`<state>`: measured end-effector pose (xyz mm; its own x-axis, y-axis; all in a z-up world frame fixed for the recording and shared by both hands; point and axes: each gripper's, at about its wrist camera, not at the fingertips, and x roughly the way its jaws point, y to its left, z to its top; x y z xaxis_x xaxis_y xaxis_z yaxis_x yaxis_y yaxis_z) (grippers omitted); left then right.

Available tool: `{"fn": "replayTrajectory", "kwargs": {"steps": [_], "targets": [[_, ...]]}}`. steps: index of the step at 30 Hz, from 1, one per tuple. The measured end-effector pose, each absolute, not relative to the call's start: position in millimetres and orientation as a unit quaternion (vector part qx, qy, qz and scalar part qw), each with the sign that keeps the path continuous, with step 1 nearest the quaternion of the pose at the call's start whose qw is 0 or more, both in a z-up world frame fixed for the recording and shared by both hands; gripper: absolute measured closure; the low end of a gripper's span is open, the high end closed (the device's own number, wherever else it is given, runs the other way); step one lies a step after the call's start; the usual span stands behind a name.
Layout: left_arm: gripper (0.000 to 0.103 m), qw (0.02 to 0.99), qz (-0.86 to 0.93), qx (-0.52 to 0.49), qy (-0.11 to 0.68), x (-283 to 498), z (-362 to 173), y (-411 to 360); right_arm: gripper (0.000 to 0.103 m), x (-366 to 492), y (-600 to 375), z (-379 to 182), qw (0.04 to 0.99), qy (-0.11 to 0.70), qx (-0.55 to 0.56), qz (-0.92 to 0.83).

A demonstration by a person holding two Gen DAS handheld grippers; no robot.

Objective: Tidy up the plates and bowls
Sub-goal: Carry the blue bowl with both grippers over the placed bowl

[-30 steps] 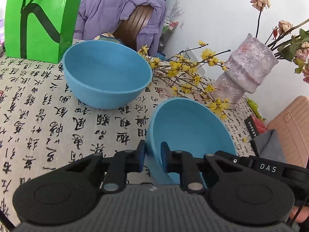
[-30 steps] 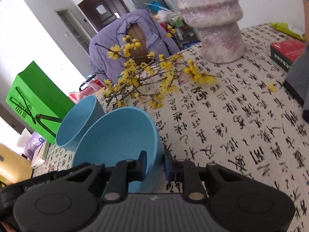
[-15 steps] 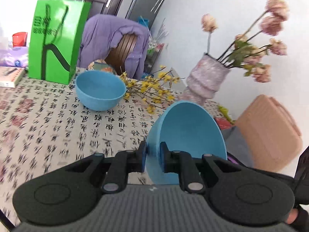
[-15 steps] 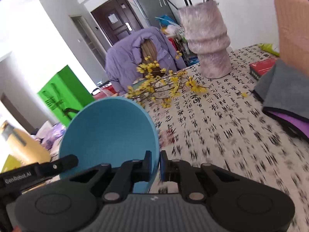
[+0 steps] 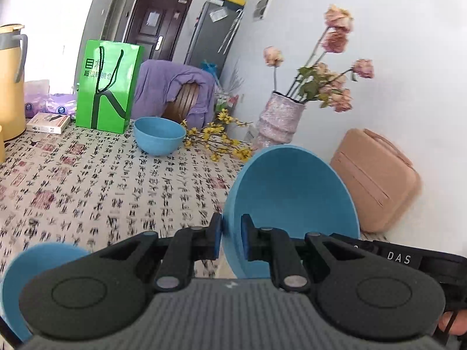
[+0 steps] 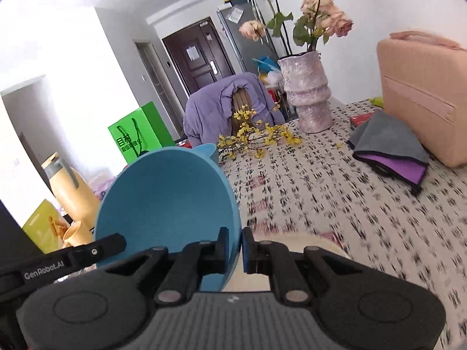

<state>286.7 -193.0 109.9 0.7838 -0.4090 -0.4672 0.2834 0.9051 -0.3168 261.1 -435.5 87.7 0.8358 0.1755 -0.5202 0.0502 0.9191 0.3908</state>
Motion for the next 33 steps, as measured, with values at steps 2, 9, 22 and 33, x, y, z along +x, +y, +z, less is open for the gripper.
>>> {"fn": "replayTrajectory", "kwargs": {"steps": [2,9,22,33], "targets": [[0.089,0.936,-0.190,-0.123,0.268,265.6,105.9,-187.4,0.094,236.6,-431.0,85.6,0.941,0.275,0.196,0.029],[0.089,0.946,-0.195,-0.120,0.228,194.1,87.0,-170.5,0.094,163.5,-405.3,70.7,0.948,0.255,0.188,0.009],[0.089,0.947,-0.179,-0.135,0.232,166.7,74.1,-142.2,0.094,131.7,-378.2,57.4,0.950,0.256,0.179,0.018],[0.089,0.958,-0.110,-0.161,0.211,174.5,80.1,-80.0,0.093,176.0,-316.4,54.9,0.940,0.282,0.168,0.091]]}}
